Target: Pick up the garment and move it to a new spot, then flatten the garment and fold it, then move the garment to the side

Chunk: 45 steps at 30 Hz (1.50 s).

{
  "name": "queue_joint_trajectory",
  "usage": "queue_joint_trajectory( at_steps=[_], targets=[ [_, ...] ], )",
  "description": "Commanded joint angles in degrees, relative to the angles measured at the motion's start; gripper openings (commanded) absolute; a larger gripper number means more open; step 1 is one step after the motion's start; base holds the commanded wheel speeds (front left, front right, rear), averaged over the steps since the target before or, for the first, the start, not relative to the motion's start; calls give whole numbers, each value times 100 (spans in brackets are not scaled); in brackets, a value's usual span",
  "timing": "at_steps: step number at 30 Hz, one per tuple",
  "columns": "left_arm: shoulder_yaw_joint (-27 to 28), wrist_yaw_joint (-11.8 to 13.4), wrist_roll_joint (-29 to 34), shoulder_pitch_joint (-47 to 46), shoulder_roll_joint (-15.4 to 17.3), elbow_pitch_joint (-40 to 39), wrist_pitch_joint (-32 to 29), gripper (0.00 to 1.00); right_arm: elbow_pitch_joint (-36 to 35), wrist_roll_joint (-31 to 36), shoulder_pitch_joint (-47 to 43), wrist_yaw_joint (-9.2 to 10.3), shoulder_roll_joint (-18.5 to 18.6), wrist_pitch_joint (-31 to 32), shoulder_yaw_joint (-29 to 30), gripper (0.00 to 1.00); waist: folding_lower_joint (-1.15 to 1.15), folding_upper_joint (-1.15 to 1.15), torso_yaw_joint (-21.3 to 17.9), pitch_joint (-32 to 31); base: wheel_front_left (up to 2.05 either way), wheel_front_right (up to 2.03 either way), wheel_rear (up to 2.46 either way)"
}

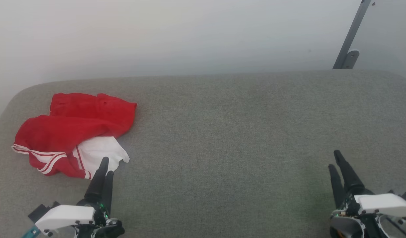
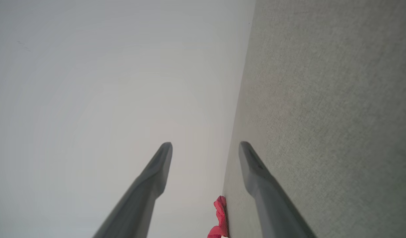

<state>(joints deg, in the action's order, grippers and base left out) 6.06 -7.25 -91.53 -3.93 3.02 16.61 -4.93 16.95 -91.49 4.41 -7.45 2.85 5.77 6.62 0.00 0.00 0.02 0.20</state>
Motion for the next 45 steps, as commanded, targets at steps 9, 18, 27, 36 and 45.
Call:
queue_joint_trajectory(
  at_steps=[9,18,27,36,45],
  targets=[
    [-70,8,1036,-329,183,-105,312,100,-104,768,348,-2,397,-385,-270,100,0,0,11,-2,0,0,0],
    [-44,132,2486,-297,152,-293,532,100,-149,2073,465,-2,626,-616,-455,100,0,0,21,2,0,0,0],
    [-231,312,3736,-259,221,-265,732,100,-210,3478,496,-3,771,-814,-613,100,0,0,28,9,0,0,0],
    [-513,573,4732,-273,382,-239,912,100,-137,4721,534,-3,763,-998,-614,100,0,0,26,17,0,0,0],
    [-761,785,5359,-286,498,-234,1062,100,-87,5450,604,-3,780,-1147,-630,100,0,0,25,18,0,0,0]
  ],
)
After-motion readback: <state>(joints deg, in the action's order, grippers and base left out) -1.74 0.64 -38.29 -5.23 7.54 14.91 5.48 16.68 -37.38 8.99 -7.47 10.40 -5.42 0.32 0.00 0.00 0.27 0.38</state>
